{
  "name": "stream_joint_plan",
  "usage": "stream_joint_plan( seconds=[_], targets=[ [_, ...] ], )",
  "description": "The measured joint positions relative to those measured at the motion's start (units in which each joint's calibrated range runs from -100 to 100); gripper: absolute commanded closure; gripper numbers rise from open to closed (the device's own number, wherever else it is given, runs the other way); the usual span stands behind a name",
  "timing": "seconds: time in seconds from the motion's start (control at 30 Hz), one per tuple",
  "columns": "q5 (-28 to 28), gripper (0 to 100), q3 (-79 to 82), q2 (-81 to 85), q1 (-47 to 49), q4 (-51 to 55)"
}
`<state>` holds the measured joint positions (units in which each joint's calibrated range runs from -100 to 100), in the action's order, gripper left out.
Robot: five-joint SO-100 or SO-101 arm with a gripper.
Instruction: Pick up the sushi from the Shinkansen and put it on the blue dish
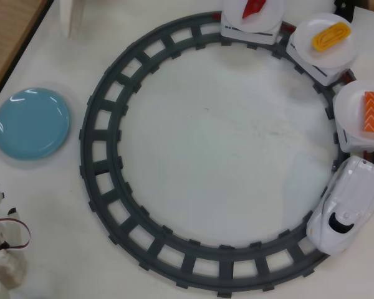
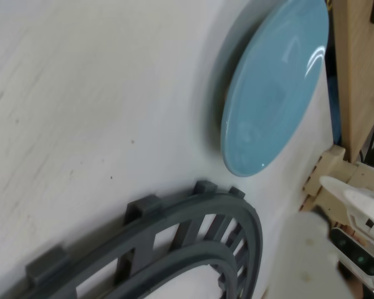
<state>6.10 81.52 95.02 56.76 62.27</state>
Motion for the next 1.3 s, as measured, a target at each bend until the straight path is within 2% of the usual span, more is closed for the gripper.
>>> stream_joint_plan(
  seconds=[0.3,1.3],
  targets=[
    [0.00,86,2.29,0.17,-4.74,0.08],
    [0.00,86,2.29,0.00,-4.66,0.08]
  ],
)
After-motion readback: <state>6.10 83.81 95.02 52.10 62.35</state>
